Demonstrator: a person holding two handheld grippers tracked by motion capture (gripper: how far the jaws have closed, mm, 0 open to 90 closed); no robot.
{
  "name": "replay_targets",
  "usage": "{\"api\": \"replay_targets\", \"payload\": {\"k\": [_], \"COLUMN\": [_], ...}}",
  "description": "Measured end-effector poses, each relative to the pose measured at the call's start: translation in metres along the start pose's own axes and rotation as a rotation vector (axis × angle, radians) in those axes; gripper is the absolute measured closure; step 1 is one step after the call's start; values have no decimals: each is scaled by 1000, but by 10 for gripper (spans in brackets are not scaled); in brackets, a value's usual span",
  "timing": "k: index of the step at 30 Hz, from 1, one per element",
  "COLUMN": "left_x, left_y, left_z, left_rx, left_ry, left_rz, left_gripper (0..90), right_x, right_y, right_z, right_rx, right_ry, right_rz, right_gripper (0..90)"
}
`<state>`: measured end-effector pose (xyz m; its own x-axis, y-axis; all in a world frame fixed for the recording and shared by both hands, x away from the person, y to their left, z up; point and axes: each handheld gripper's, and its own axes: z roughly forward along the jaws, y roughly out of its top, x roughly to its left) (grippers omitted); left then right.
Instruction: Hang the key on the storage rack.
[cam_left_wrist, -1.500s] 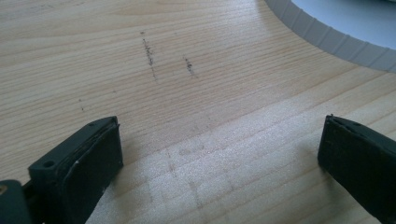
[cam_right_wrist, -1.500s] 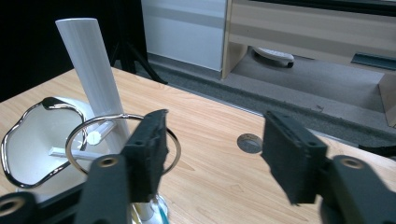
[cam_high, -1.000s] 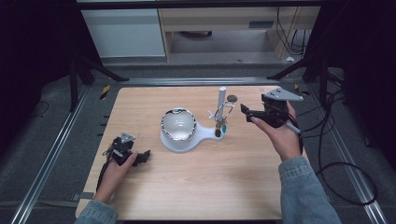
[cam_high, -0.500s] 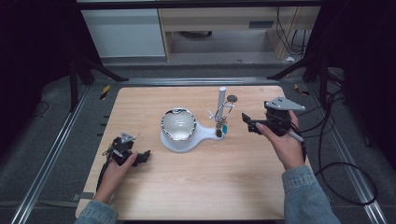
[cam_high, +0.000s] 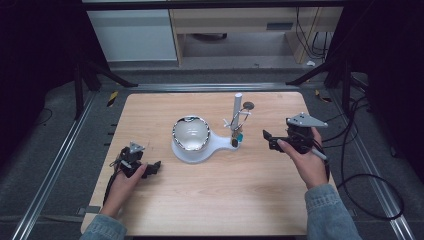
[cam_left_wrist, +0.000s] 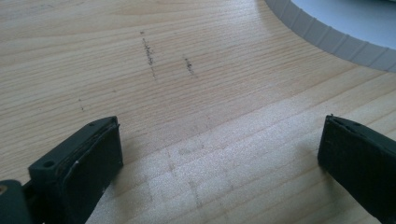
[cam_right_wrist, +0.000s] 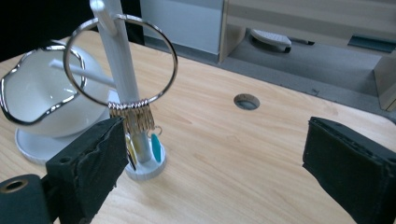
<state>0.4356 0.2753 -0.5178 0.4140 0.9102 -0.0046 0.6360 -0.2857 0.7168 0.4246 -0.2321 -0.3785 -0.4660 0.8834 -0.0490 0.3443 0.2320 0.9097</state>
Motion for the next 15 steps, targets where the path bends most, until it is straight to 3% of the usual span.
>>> {"api": "replay_targets", "payload": {"k": [15], "left_x": [0], "left_y": [0], "left_z": [0], "left_rx": [0], "left_ry": [0], "left_rz": [0], "left_gripper": [0], "right_x": [-3], "right_y": [-29], "right_z": [5], "right_rx": [65], "right_ry": [-4], "right_rz": [21], "right_gripper": [72]}}
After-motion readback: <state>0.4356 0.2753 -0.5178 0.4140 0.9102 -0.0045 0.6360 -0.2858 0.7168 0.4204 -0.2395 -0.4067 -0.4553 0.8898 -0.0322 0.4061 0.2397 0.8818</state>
